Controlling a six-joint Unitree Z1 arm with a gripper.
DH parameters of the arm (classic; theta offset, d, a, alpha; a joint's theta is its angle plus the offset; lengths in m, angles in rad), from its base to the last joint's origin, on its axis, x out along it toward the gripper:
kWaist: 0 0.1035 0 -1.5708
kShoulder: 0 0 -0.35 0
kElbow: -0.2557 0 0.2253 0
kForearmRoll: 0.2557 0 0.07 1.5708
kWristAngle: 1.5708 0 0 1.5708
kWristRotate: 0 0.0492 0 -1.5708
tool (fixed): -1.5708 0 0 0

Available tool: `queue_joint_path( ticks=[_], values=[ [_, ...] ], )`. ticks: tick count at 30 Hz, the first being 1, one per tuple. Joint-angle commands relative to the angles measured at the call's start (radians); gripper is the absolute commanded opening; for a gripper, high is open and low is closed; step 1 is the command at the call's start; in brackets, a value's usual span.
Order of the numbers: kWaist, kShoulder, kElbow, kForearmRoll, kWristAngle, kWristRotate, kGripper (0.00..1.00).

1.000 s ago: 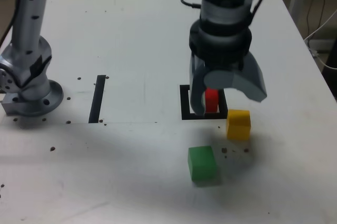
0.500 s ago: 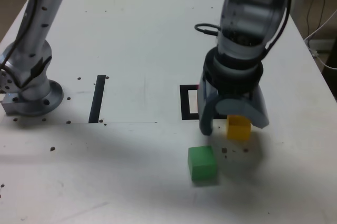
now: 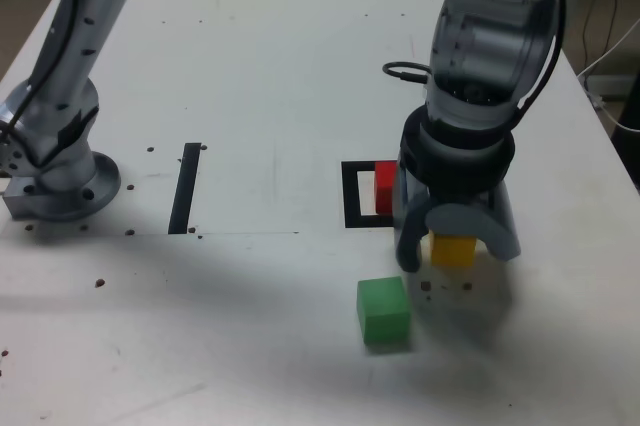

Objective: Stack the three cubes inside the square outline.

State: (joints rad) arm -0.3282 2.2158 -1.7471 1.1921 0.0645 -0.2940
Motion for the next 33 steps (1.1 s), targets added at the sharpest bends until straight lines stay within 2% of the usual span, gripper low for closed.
queue_joint_path(
  ticks=[1,9,23,33],
  values=[
    [-0.002,0.009,0.001,-0.021,0.009,0.002,0.79],
    [0.004,0.034,0.002,-0.045,0.022,0.011,0.79],
    [0.008,0.027,0.006,-0.033,0.036,0.009,0.52],
    [0.008,0.026,0.003,-0.053,0.057,0.006,0.5]
  ],
)
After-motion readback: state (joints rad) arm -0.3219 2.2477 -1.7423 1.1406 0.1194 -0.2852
